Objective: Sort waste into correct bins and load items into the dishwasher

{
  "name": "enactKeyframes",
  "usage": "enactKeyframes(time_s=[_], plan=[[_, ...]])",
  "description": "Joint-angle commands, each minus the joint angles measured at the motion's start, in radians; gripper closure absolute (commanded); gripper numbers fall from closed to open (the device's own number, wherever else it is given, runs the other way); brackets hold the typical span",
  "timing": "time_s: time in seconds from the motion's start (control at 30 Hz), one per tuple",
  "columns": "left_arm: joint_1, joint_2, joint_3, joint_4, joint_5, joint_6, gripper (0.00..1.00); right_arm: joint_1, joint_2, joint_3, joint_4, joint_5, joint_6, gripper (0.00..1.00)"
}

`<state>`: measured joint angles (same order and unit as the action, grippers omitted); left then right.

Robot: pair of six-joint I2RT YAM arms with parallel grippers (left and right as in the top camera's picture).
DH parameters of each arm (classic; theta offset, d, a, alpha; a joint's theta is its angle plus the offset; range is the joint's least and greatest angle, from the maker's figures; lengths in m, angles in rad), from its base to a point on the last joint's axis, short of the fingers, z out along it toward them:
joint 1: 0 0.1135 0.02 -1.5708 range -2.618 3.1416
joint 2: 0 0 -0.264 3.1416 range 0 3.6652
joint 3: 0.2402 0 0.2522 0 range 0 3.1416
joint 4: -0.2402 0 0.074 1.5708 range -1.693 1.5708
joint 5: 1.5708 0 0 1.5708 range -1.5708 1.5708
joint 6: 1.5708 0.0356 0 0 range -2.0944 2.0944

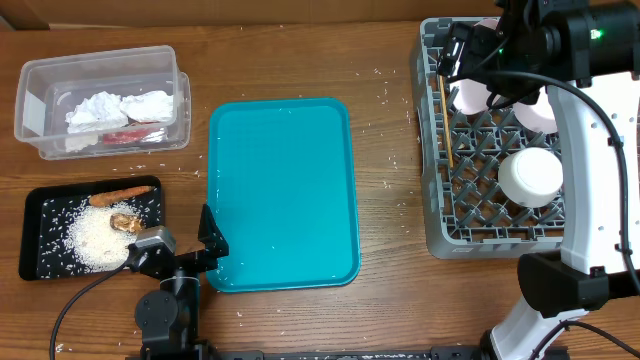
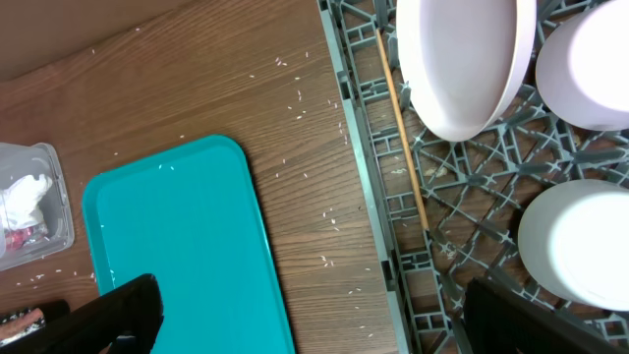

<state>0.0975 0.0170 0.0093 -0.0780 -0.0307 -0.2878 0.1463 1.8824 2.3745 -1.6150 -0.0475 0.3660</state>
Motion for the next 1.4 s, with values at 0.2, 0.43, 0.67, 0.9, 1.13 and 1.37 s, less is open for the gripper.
enactKeyframes(time_s=[0.2,0.43,0.67,0.9,1.13,1.37], plan=[[-0.006,-0.013,-0.005,0.003,0.008,0.015,0.00,0.002,-0.007,0.002,0.009,0.005,0.000,0.00],[-0.006,-0.013,-0.005,0.003,0.009,0.015,0.00,0.002,-0.060,0.002,-0.034,0.214,-0.069,0.00],[-0.006,-0.013,-0.005,0.003,0.008,0.015,0.00,-0.013,-0.246,0.001,-0.006,0.298,-0.068,0.00],[-0.006,-0.013,-0.005,0.003,0.008,0.015,0.00,-0.076,-0.373,-0.001,-0.076,0.301,-0.068,0.00],[-0.006,-0.013,-0.005,0.003,0.008,0.015,0.00,-0.210,-0.573,-0.241,0.031,0.274,-0.013,0.00],[-0.006,-0.013,-0.005,0.003,0.008,0.015,0.00,-0.225,-0.827,-0.674,0.305,0.237,0.028,0.00]])
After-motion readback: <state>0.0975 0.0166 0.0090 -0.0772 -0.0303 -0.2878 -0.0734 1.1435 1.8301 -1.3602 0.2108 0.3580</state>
